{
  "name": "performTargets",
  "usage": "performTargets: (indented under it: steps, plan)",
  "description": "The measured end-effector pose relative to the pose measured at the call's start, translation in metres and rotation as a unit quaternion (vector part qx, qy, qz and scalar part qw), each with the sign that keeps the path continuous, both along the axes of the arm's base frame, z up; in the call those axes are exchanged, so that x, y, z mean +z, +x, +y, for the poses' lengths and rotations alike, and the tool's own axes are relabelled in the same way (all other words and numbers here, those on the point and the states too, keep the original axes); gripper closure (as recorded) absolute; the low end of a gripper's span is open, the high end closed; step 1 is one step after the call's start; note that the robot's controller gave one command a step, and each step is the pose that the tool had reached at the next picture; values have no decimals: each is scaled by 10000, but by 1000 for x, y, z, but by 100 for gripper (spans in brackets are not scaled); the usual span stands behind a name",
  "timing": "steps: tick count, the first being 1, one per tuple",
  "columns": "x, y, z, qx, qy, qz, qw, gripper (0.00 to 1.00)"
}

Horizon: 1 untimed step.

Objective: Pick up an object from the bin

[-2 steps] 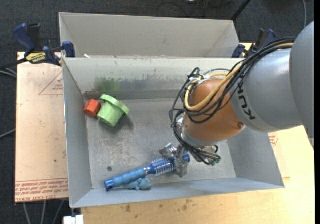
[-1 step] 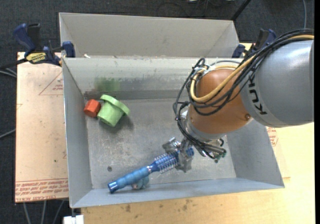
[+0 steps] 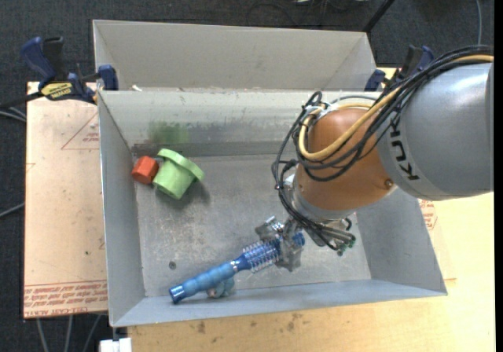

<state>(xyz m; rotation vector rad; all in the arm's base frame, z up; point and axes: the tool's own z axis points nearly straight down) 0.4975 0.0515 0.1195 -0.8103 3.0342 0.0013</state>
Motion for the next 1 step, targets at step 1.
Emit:
performTargets:
  steps: [1]
  plan:
    - [17,0,0,-9,-2,-7,10000,100]
